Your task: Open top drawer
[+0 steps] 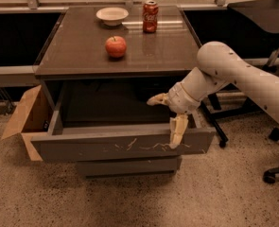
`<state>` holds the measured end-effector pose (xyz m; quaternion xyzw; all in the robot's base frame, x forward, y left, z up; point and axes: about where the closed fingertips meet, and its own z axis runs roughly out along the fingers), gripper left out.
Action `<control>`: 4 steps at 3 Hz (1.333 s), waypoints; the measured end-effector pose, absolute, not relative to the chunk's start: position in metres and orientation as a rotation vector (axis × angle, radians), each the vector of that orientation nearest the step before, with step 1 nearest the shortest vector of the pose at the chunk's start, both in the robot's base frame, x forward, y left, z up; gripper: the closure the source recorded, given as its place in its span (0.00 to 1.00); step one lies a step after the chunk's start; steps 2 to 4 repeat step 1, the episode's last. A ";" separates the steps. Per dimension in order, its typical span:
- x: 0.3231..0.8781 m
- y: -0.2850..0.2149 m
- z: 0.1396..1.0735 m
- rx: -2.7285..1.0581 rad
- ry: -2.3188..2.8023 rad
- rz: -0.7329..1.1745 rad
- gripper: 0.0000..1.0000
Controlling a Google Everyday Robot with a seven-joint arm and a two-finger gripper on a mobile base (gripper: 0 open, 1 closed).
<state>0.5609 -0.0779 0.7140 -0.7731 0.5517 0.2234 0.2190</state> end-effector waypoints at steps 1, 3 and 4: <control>0.568 -0.099 0.747 -2.110 1.453 0.585 0.00; 0.568 -0.099 0.747 -2.110 1.453 0.585 0.00; 0.568 -0.099 0.747 -2.110 1.453 0.585 0.00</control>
Offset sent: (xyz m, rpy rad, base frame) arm 0.0000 0.0000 0.0000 0.0000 0.0000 0.0000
